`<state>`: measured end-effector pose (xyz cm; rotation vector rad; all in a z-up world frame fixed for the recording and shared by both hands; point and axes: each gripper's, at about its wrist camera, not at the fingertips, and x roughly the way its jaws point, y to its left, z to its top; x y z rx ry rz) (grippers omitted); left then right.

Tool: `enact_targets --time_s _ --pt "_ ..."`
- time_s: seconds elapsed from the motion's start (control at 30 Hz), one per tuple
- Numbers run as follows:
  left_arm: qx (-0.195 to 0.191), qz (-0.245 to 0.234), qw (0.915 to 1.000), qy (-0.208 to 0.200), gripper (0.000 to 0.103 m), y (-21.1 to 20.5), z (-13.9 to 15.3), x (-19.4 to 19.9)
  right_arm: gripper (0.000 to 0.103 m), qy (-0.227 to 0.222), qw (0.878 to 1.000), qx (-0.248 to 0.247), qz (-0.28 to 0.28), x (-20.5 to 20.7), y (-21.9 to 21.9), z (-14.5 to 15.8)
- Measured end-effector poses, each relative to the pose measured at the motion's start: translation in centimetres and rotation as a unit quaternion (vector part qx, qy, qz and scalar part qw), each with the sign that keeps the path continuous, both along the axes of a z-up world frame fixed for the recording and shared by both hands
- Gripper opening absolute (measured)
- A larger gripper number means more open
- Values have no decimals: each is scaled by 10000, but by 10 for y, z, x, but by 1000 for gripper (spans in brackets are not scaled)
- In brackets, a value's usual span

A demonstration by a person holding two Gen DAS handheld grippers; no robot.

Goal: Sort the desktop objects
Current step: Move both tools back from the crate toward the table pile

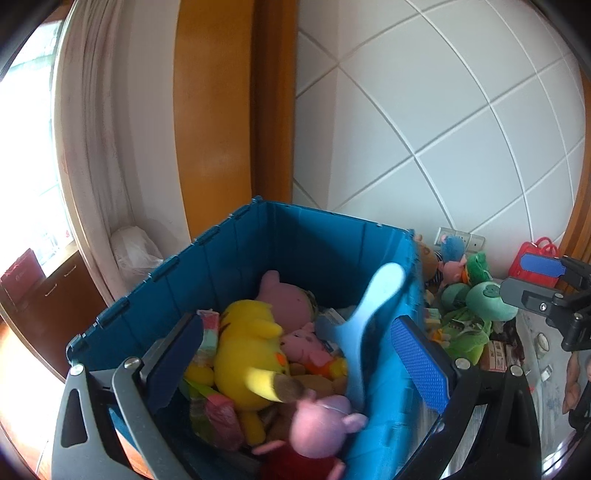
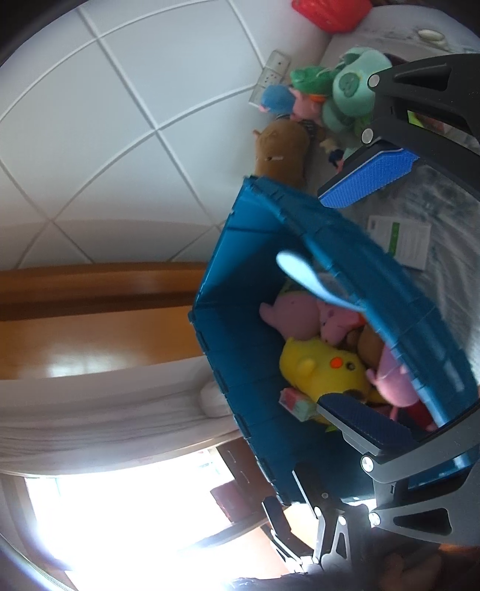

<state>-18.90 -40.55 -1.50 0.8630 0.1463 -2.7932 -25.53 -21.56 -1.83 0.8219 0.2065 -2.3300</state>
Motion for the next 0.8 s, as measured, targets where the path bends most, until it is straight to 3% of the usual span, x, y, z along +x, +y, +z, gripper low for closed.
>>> enact_targets --time_s 0.53,0.8 --pt "-363 148 9992 -39 103 174 9 24 102 -118 9997 -214 -82 16 201 -5" --pt "-315 -305 9989 -177 103 245 -7 6 102 -297 9983 -155 -485 25 286 -24"
